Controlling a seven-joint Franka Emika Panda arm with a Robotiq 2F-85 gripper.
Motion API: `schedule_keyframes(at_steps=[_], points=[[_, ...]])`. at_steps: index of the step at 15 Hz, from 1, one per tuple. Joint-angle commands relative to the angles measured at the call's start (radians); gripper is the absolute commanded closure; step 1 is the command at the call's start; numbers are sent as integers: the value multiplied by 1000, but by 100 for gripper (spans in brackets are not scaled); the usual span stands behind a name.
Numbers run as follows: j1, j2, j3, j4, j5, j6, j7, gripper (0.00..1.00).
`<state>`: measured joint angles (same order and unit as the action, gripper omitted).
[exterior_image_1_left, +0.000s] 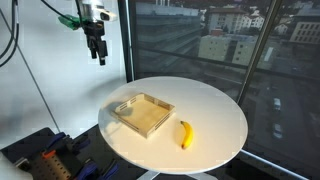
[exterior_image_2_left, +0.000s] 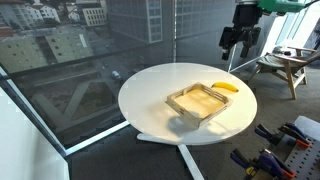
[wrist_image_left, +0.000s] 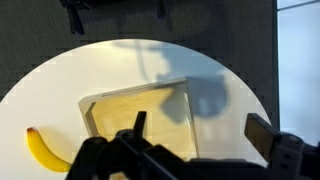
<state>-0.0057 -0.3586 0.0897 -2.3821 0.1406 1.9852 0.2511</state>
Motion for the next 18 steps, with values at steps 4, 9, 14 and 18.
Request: schedule_keyframes(at_steps=[4,9,14,18], points=[[-16,79,-31,98,-33,-2,9,0],[-28,118,-57,144,-39,-3,3,0],[-33,147,-78,178,-45,-5,0,0],[-39,167,-93,197,-46,-5,-2,0]])
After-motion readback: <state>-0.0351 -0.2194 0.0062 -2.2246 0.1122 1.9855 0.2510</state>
